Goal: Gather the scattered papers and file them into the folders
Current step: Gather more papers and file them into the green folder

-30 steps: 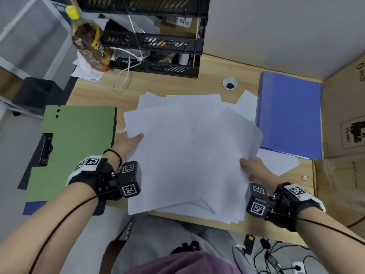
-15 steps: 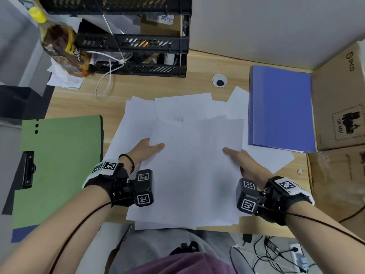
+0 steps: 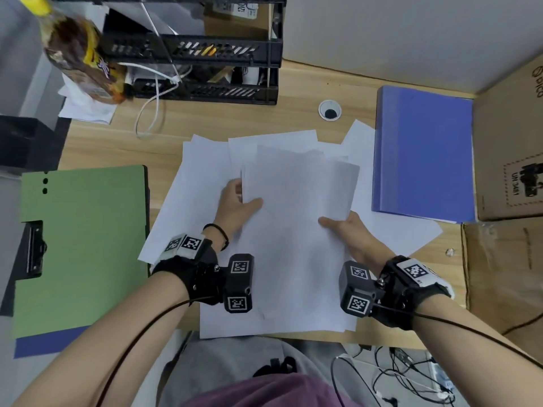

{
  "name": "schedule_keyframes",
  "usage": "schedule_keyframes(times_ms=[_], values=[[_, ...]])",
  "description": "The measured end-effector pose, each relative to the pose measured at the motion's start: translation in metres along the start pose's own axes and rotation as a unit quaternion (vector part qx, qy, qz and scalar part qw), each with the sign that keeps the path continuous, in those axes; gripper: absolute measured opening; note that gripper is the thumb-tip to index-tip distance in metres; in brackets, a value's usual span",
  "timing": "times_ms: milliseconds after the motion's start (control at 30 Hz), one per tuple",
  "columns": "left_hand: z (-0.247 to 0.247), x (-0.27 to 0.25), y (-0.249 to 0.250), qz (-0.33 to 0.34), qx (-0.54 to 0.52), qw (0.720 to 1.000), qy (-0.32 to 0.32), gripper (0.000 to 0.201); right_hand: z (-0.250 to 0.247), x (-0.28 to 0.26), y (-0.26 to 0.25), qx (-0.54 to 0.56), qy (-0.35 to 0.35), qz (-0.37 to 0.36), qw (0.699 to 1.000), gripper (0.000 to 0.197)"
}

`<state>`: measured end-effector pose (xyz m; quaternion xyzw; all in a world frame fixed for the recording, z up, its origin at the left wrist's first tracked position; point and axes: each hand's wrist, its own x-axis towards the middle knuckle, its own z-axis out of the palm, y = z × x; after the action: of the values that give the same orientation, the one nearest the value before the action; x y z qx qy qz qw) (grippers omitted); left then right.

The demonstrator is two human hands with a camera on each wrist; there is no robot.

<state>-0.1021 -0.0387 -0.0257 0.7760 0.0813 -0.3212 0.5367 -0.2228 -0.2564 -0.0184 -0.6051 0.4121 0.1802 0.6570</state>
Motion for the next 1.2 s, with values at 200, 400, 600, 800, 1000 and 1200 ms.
schedule_keyframes(times_ms=[200, 400, 600, 800, 1000, 1200], values=[[-0.021, -0.010, 0.022, 0.007, -0.061, 0.996, -0.063, 0.079, -0.010, -0.022, -0.039, 0.038, -0.035, -0.091, 0.995, 0.034], [-0.026, -0.037, 0.074, 0.108, -0.204, 0.971, -0.060, 0.076, -0.018, -0.069, -0.100, -0.009, -0.080, -0.240, 0.967, 0.025], [-0.042, -0.077, 0.119, 0.254, -0.120, 0.959, -0.038, 0.055, -0.018, -0.099, -0.131, -0.023, -0.071, -0.347, 0.935, 0.035], [-0.037, -0.089, 0.094, 0.187, -0.069, 0.980, -0.015, 0.052, -0.012, -0.083, -0.099, -0.076, -0.077, -0.279, 0.954, 0.043], [-0.025, -0.099, 0.103, 0.168, -0.116, 0.979, 0.024, 0.036, 0.002, -0.093, -0.105, -0.023, -0.020, -0.305, 0.952, 0.047], [-0.038, -0.110, 0.113, 0.231, -0.120, 0.965, 0.030, 0.041, 0.003, -0.098, -0.111, 0.036, 0.001, -0.319, 0.947, 0.036]])
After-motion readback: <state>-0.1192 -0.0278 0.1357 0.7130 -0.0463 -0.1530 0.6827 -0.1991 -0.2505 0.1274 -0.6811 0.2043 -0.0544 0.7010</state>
